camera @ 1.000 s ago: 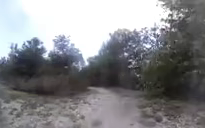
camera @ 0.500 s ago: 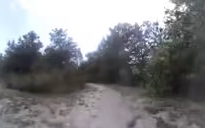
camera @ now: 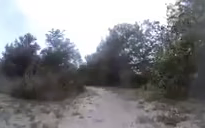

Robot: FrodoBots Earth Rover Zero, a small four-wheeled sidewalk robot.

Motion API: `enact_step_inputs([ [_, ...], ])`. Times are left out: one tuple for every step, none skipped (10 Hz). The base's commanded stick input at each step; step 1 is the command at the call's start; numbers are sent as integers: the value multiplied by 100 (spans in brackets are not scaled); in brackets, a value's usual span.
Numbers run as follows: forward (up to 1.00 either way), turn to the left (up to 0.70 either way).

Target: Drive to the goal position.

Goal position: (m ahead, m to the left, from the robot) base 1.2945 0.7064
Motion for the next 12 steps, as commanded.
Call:
enact_step_inputs([
  [85,0],
  [85,0],
  [85,0],
  [85,0],
  [85,0],
  [85,0],
  [85,0],
  [85,0],
  [85,0],
  [85,0],
  [85,0],
  [85,0],
])
